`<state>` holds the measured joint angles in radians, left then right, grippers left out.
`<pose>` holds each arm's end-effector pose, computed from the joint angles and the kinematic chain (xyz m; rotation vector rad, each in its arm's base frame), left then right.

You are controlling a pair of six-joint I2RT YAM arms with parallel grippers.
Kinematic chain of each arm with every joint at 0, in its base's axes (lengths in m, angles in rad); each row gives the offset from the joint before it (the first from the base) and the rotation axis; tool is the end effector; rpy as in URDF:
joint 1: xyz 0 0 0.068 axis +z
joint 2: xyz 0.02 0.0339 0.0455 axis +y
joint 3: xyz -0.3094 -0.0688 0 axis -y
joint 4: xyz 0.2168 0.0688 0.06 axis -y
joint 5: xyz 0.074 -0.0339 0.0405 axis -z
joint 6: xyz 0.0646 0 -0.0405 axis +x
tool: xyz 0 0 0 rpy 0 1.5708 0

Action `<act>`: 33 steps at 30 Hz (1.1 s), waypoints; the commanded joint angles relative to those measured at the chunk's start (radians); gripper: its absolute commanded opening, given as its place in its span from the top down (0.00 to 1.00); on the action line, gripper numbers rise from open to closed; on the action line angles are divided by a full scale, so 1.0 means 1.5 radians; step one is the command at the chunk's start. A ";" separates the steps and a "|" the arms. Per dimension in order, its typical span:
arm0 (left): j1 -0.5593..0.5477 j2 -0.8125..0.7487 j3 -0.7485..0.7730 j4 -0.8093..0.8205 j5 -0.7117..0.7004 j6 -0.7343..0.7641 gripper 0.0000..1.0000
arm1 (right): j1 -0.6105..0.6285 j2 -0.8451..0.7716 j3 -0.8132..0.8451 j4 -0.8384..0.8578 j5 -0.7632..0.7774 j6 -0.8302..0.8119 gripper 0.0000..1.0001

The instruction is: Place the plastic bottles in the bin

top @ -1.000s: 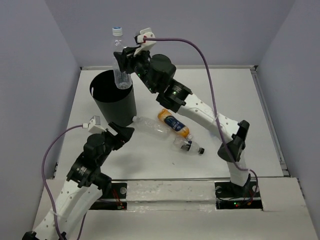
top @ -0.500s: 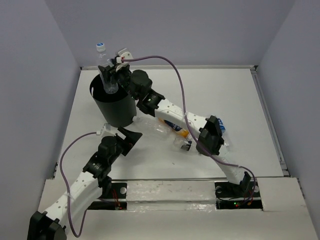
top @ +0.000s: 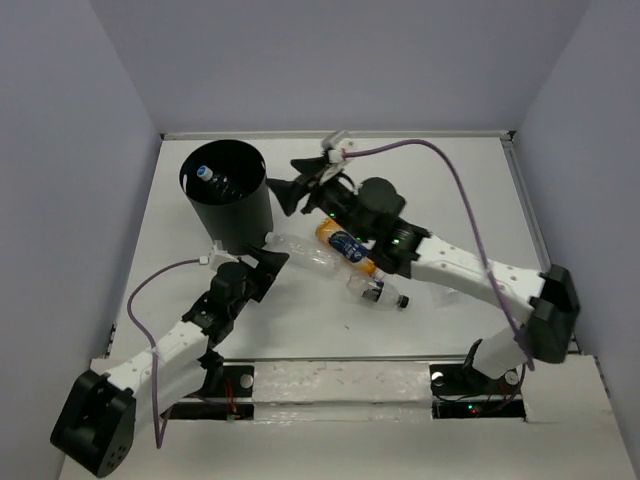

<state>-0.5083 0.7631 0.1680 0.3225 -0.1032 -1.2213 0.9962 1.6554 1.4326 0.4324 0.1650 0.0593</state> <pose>0.1279 -0.0636 0.2183 -0.7681 1.8390 -1.0831 0.2293 0.3347 0.4611 -0.5044 1.3133 0.7705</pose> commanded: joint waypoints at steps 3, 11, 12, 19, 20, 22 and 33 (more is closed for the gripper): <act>-0.027 0.185 0.086 0.105 -0.060 -0.023 0.01 | 0.001 -0.313 -0.303 -0.074 0.103 0.085 0.30; -0.048 0.298 0.137 0.130 -0.135 -0.039 0.01 | 0.001 -0.553 -0.488 -0.314 0.084 0.204 0.28; -0.048 0.309 0.145 0.126 -0.143 -0.038 0.01 | 0.001 -0.567 -0.497 -0.328 0.077 0.217 0.28; -0.051 0.426 0.252 0.046 -0.209 -0.022 0.01 | 0.001 -0.637 -0.540 -0.423 0.095 0.269 0.24; -0.051 0.445 0.263 0.037 -0.214 -0.020 0.01 | 0.001 -0.642 -0.541 -0.431 0.103 0.269 0.24; -0.051 0.464 0.291 0.018 -0.226 -0.013 0.02 | 0.001 -0.655 -0.538 -0.454 0.107 0.270 0.24; -0.061 0.527 0.305 -0.027 -0.256 -0.016 0.30 | 0.001 -0.694 -0.516 -0.531 0.129 0.285 0.24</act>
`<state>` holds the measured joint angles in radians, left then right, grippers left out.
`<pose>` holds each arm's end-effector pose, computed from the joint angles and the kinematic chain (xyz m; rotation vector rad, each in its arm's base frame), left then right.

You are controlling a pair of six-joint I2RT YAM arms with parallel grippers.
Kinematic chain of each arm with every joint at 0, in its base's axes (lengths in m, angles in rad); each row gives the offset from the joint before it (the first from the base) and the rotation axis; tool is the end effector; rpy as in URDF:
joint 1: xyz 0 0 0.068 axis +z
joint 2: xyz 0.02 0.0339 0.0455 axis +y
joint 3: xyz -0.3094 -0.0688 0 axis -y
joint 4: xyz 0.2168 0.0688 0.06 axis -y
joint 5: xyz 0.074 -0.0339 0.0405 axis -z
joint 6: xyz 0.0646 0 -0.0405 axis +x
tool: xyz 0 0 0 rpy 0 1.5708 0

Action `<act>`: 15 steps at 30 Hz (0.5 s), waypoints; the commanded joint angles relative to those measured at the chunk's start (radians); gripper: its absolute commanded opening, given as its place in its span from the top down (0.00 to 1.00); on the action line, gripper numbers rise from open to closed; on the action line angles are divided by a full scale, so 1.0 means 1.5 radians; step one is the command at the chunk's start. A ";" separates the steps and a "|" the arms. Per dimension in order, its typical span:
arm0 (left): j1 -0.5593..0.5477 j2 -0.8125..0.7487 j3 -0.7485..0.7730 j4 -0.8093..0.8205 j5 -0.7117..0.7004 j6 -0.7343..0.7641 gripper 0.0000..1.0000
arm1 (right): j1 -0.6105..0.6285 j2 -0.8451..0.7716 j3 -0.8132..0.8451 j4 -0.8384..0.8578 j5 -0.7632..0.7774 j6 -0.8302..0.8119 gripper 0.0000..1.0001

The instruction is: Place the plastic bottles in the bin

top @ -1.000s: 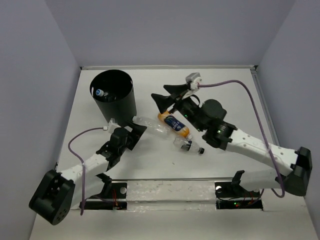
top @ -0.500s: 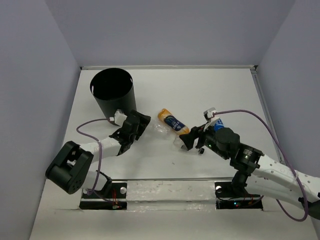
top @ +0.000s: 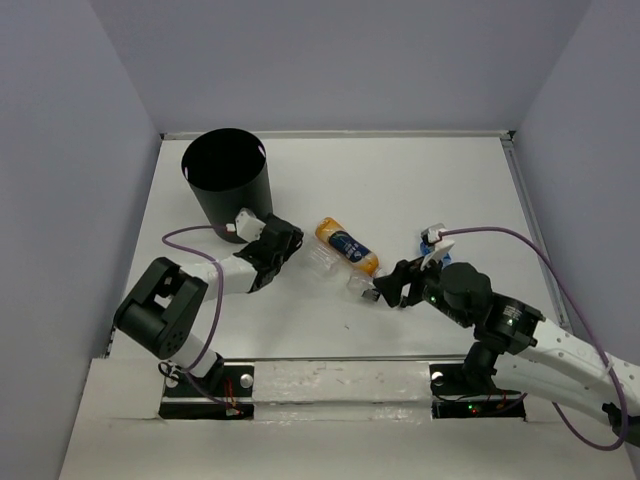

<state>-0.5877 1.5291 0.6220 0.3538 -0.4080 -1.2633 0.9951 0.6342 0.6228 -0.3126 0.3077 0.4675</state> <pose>0.2650 -0.1457 0.2188 -0.9402 1.9333 -0.6858 0.0800 0.0873 0.3112 -0.2955 1.9192 0.7040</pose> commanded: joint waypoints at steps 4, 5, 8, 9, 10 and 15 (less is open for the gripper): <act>-0.013 0.037 0.009 -0.061 -0.061 0.016 0.41 | 0.001 -0.017 0.034 -0.061 0.078 0.034 0.23; -0.015 0.038 0.008 -0.062 -0.064 0.016 0.45 | 0.001 -0.017 0.034 -0.064 0.101 0.037 0.22; -0.024 0.032 0.002 -0.071 -0.079 0.017 0.54 | 0.001 -0.003 0.029 -0.071 0.148 0.046 0.18; -0.026 0.029 -0.007 -0.073 -0.082 0.017 0.55 | 0.001 0.013 0.030 -0.073 0.155 0.049 0.17; -0.026 0.024 -0.011 -0.073 -0.083 0.017 0.60 | 0.001 0.020 0.029 -0.073 0.176 0.051 0.16; -0.047 -0.034 -0.040 -0.084 -0.099 0.020 0.67 | -0.050 0.080 0.033 -0.070 0.205 0.049 0.12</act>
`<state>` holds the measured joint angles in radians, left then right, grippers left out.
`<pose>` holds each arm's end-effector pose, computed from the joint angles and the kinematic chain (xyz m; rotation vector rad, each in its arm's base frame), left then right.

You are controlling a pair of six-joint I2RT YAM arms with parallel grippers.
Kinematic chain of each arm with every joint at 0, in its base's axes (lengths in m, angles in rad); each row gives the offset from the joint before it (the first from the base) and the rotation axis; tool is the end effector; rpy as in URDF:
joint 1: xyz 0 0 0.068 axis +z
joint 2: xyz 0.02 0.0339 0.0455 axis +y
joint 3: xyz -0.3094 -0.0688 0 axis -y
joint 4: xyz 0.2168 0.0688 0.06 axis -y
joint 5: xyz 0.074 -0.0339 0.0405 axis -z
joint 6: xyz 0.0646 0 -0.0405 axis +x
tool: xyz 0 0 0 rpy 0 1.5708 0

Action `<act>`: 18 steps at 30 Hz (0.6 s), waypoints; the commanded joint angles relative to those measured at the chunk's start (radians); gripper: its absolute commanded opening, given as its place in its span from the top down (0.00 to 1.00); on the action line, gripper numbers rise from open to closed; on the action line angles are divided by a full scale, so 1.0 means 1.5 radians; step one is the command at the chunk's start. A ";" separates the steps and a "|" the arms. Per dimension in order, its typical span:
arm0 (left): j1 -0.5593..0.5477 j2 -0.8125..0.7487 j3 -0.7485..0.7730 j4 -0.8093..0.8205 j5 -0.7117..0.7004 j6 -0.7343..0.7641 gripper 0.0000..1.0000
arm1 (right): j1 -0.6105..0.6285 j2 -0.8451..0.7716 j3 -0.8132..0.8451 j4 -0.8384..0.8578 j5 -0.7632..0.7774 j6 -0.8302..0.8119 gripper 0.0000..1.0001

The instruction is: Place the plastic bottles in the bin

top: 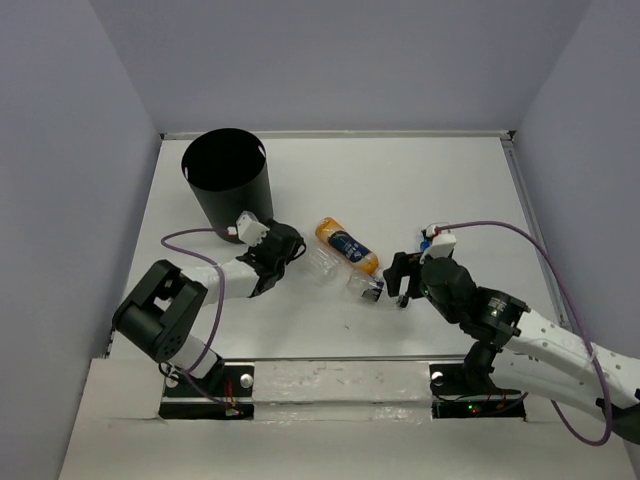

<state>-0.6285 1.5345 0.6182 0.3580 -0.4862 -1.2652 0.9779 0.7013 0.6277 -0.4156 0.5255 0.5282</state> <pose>0.2601 -0.1517 0.2178 -0.9328 1.9066 -0.6415 0.0933 0.0805 0.2960 -0.1303 2.0107 0.4265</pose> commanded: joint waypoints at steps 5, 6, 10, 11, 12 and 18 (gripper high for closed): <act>-0.076 -0.155 -0.049 -0.136 -0.092 0.046 0.74 | -0.203 0.151 0.086 0.017 -0.025 -0.052 0.10; -0.085 -0.174 -0.049 -0.142 -0.099 0.052 0.75 | -0.228 0.173 0.104 0.016 -0.040 -0.067 0.09; -0.131 -0.272 -0.040 -0.195 -0.132 0.083 0.78 | -0.343 0.290 0.185 -0.014 -0.108 -0.111 0.08; -0.138 -0.308 -0.030 -0.206 -0.136 0.097 0.78 | -0.357 0.309 0.193 -0.015 -0.138 -0.114 0.08; -0.148 -0.324 -0.013 -0.227 -0.143 0.106 0.78 | -0.376 0.342 0.200 -0.016 -0.145 -0.118 0.08; -0.154 -0.420 0.094 -0.291 -0.177 0.236 0.78 | -0.419 0.429 0.185 -0.021 -0.176 -0.121 0.06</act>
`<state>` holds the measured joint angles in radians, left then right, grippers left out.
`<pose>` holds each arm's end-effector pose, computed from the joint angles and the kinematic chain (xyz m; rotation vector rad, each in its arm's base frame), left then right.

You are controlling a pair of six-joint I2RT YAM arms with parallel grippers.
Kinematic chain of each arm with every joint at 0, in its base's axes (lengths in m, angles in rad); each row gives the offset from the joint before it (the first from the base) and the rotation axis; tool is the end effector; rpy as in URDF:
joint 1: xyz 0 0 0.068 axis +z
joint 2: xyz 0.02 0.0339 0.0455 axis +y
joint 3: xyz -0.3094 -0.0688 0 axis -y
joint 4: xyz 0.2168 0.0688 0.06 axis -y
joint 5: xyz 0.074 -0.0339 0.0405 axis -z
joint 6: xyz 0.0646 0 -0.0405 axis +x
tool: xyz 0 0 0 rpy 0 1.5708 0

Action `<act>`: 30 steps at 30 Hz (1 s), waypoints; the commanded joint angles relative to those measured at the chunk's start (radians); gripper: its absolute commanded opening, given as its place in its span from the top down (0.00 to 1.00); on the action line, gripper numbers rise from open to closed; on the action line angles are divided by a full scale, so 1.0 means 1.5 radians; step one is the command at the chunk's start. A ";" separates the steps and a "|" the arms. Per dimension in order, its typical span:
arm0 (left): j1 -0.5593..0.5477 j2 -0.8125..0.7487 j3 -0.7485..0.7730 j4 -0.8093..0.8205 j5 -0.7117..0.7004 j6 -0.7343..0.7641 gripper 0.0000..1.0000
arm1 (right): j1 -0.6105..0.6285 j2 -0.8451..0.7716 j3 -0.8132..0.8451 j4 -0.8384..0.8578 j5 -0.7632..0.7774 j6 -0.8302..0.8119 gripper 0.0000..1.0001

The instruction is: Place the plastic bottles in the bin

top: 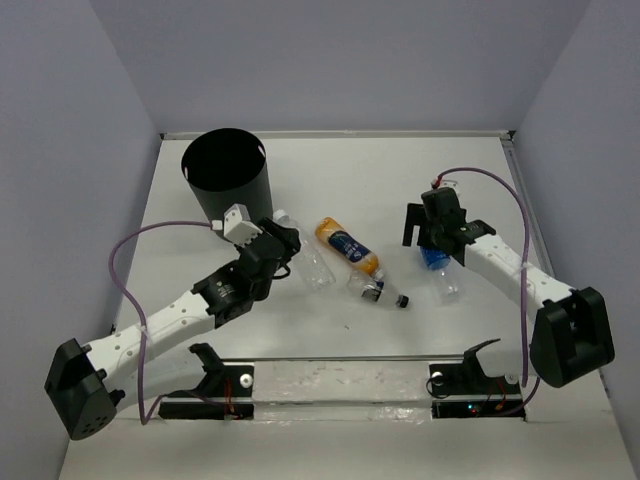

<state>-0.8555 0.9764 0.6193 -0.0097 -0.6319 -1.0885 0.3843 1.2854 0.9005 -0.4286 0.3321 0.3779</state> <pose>0.1525 -0.1173 0.3050 -0.6387 1.8205 -0.7215 0.2389 0.0739 0.2864 0.1475 2.3235 -0.0176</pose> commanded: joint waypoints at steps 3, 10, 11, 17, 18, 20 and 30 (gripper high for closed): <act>-0.001 -0.058 0.191 -0.050 -0.140 0.195 0.78 | -0.043 0.082 0.000 -0.007 -0.059 -0.026 0.05; 0.058 -0.013 0.345 0.077 -0.215 0.431 0.78 | -0.070 0.163 0.021 0.009 -0.088 -0.046 0.11; 0.077 -0.005 0.372 0.079 -0.206 0.446 0.78 | -0.070 0.168 0.023 0.011 -0.091 -0.048 0.12; 0.272 0.112 0.455 0.061 -0.116 0.465 0.78 | -0.070 0.199 0.043 0.015 -0.106 -0.060 0.26; 0.273 0.123 0.461 0.062 -0.113 0.470 0.78 | -0.070 0.197 0.043 0.016 -0.103 -0.061 0.32; 0.303 0.143 0.468 0.076 -0.125 0.491 0.78 | -0.070 0.173 0.043 0.018 -0.101 -0.058 0.37; 0.317 0.230 0.444 0.292 -0.273 0.700 0.77 | -0.054 -0.100 0.065 0.028 -0.124 -0.051 0.48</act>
<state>-0.3843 1.3151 1.2808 0.1806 -0.8974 -0.2230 0.2825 1.2842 0.9257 -0.4339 0.1734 0.3027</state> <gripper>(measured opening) 0.581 0.712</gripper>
